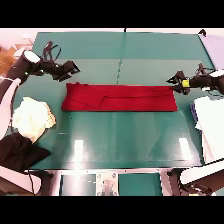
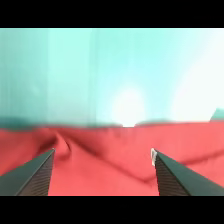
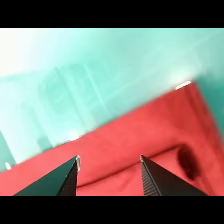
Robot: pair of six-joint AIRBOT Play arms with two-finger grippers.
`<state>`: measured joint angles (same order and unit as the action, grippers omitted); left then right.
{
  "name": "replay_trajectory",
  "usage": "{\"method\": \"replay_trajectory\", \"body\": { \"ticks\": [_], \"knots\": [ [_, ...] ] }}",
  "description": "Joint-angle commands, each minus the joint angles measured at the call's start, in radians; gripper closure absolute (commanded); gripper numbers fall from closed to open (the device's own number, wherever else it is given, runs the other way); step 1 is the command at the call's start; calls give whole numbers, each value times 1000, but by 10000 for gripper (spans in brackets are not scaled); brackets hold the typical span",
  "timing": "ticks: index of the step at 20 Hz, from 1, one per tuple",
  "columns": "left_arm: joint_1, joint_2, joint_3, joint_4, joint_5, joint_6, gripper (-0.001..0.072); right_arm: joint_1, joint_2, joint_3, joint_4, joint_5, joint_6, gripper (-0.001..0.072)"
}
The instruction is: Fold the shirts.
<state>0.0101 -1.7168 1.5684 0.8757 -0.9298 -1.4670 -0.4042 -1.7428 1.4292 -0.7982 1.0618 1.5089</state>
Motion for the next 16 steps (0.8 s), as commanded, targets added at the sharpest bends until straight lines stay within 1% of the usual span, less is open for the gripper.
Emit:
{"method": "replay_trajectory", "body": {
  "ticks": [1, 2, 3, 4, 5, 6, 9, 13, 14, 15, 16],
  "knots": [
    [59, -27, 81, -22, -121, 2, 8, -90, -37, 98, -45, 196, -124, 264],
    [72, -27, 87, -22, -173, 2, 9, -119, -43, 98, -77, 235, -146, 264],
    [75, -27, 87, -22, -210, 2, 80, -142, -54, 98, -104, 268, -169, 263],
    [75, -27, 87, -19, -241, 4, 390, -162, -74, 98, -116, 302, -201, 262],
    [71, -27, 87, -21, -262, 18, 661, -172, -97, 98, -116, 327, -228, 261],
    [65, -27, 87, -23, -274, 30, 684, -178, -123, 98, -116, 348, -251, 261],
    [36, -27, 87, -23, -278, 30, 684, -156, -196, 97, -98, 368, -295, 260],
    [-32, -28, 87, -21, -251, 29, 684, -81, -253, 97, -27, 368, -349, 271],
    [-57, -28, 87, -19, -234, 29, 684, -63, -257, 98, -20, 365, -365, 367],
    [-87, -28, 87, -12, -206, 29, 684, -49, -256, 104, -21, 364, -369, 523],
    [-119, -30, 87, -6, -171, 29, 684, -42, -255, 119, -20, 373, -365, 702]
  ]
}}
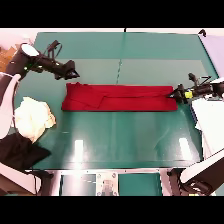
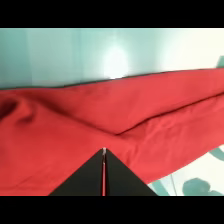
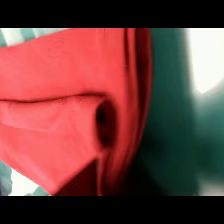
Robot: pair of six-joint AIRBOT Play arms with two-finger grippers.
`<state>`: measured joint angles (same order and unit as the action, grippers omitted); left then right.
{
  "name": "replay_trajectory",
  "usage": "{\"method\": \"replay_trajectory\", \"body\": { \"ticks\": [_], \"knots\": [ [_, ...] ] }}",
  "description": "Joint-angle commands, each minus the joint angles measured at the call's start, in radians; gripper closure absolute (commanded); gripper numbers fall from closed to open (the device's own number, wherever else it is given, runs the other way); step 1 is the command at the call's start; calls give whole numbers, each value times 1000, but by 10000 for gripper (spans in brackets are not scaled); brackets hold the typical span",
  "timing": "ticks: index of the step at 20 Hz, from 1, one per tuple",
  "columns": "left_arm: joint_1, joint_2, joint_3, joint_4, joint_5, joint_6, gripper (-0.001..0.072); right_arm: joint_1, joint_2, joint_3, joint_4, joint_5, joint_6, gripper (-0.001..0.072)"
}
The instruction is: Fold the shirts.
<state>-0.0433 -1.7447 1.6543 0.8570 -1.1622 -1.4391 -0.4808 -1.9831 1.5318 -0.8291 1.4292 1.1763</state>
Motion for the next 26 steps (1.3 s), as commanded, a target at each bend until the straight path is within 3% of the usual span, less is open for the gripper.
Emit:
{"method": "replay_trajectory", "body": {
  "ticks": [1, 5, 8, 11, 15, 18, 21, 24, 26],
  "knots": [
    [-105, -9, 0, 16, 100, 1, 684, 35, -10, 37, 15, 26, -25, 697],
    [-291, -87, 1, 18, 216, -1, 684, 35, 81, 148, 38, 156, 2, 697],
    [-435, -168, 2, -13, 376, -12, 684, 38, 221, 205, 114, 220, 17, 697],
    [-537, -239, 7, -129, 534, -11, 684, 43, 350, 243, 232, 284, 18, 698],
    [-607, -353, 105, -269, 615, -11, 684, 71, 432, 247, 264, 355, 62, 697],
    [-629, -454, 232, -336, 568, -30, 684, 98, 442, 246, 265, 360, 89, 697],
    [-628, -478, 281, -332, 429, -12, 683, 111, 442, 245, 264, 359, 89, 696],
    [-550, -445, 336, -289, 160, 7, 684, 132, 442, 245, 264, 346, 91, 697],
    [-471, -396, 383, -183, -19, -17, 685, 161, 442, 245, 264, 331, 116, 697]
  ]
}}
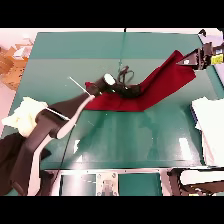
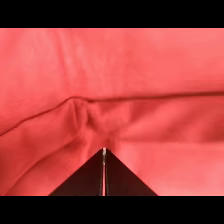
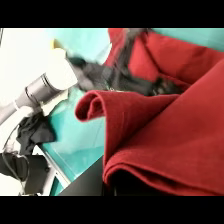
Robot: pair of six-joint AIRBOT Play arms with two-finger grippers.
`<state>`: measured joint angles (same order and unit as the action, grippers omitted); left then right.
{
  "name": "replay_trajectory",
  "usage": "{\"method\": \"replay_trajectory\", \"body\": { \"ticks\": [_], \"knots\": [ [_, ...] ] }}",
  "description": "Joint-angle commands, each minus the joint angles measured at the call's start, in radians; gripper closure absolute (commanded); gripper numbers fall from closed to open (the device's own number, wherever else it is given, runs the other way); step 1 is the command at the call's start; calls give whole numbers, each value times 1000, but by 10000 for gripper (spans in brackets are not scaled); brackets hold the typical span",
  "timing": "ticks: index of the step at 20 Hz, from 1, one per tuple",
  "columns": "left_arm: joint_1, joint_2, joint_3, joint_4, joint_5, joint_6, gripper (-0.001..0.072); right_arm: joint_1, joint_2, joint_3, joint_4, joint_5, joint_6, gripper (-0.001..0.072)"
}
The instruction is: Fold the shirts.
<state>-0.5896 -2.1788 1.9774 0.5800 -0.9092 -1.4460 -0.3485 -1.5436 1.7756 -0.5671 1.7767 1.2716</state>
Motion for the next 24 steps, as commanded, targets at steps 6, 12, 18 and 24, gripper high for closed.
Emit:
{"method": "replay_trajectory", "body": {
  "ticks": [6, 12, 18, 24],
  "knots": [
    [323, 301, 64, 605, -548, -119, 684, 289, 2, -63, 2, -253, 87, 696],
    [512, 416, 64, 647, -604, -69, 684, 761, -110, -277, 2, -921, 90, 696],
    [550, 417, 64, 663, -623, 34, 683, 1043, -325, -285, 24, -1361, 90, 161],
    [550, 417, 64, 674, -603, 42, 684, 645, -165, -285, -92, -965, 101, 161]
  ]
}}
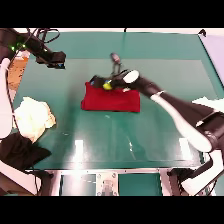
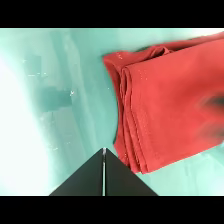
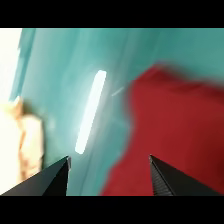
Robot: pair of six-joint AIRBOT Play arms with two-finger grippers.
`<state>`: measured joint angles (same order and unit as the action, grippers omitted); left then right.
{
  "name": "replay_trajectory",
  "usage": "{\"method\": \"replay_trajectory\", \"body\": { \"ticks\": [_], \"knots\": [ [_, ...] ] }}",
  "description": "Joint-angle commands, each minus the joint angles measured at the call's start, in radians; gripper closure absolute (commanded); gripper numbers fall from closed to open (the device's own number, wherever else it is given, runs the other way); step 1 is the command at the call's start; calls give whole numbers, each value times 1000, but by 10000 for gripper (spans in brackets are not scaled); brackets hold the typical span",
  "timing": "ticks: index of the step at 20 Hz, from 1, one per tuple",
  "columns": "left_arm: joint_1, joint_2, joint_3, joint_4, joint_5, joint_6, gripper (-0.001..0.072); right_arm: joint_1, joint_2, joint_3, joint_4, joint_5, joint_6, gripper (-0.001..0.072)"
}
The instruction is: Fold the shirts.
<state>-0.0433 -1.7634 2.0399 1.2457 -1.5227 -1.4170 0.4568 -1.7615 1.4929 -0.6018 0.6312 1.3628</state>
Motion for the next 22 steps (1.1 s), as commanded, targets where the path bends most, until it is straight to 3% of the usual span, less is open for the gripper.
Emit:
{"method": "replay_trajectory", "body": {
  "ticks": [1, 3, 5, 8, 14, 16, 22],
  "knots": [
    [4, 1, 1, 8, 10, 13, 684, -245, 66, -2, -81, 270, 28, 161],
    [4, 1, 1, 9, 10, 12, 684, -409, 69, -13, -161, 441, 62, 161],
    [4, 1, 1, 11, 3, 11, 683, -527, 68, -96, -195, 506, 74, 161],
    [4, 1, 0, 12, 5, 11, 684, -570, 55, -256, -179, 488, 53, 161],
    [3, 1, 0, 12, 1, 11, 683, -391, -40, -278, 88, 412, -58, 178],
    [4, 1, 0, 12, -9, 11, 683, -358, -42, -209, 158, 428, -80, 689],
    [3, 1, 0, 12, -47, 11, 684, -586, 106, 28, 151, 608, 30, 698]
  ]
}}
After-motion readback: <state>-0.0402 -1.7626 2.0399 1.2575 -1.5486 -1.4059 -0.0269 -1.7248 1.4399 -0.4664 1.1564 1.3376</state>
